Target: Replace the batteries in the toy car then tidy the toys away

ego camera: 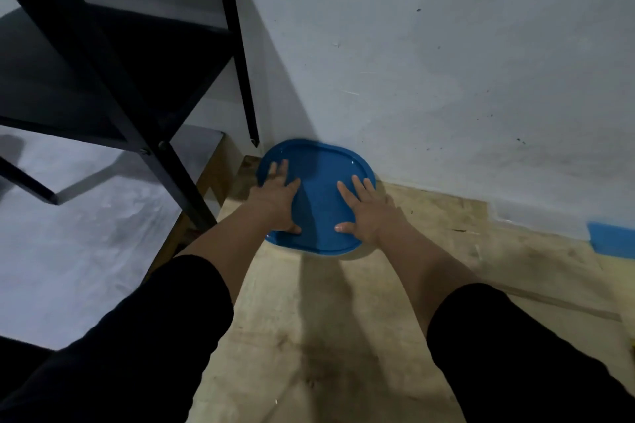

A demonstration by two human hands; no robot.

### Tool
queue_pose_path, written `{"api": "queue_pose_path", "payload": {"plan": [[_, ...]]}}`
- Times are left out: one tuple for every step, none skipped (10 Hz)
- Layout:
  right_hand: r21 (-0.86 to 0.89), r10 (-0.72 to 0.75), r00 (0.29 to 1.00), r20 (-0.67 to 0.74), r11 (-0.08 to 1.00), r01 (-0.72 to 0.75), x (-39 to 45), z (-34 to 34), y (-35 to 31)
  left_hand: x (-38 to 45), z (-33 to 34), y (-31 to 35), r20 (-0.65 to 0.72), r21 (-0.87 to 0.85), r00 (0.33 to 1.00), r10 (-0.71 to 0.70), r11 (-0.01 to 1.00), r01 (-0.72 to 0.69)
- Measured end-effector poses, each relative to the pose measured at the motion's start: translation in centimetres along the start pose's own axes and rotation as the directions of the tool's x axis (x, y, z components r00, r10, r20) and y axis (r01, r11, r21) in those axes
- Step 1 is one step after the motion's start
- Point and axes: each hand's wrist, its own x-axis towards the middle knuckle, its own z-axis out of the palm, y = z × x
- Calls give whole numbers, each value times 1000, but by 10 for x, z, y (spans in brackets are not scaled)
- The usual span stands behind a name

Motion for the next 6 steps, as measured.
{"api": "queue_pose_path", "payload": {"plan": [[7, -33, 999, 18, 999, 33, 6, 0, 3, 7, -5, 6, 114, 12, 992, 50, 999, -51], [43, -43, 998, 47, 998, 41, 11, -3, 3, 13, -14, 3, 187, 1, 981, 60, 998, -61], [100, -47, 997, 55, 994, 41, 15, -1, 5, 15, -24, 2, 208, 0, 976, 61, 998, -62], [131, -58, 998, 39, 990, 52, 15, -1, 6, 15, -21, 3, 182, -62, 981, 63, 997, -52], [213, -74, 996, -40, 974, 81, 10, 4, 9, 18, -1, 6, 94, -212, 995, 33, 977, -12], [346, 54, 963, -263, 937, 42, -3, 9, 10, 13, 13, 13, -129, -375, 992, -8, 926, -42]]}}
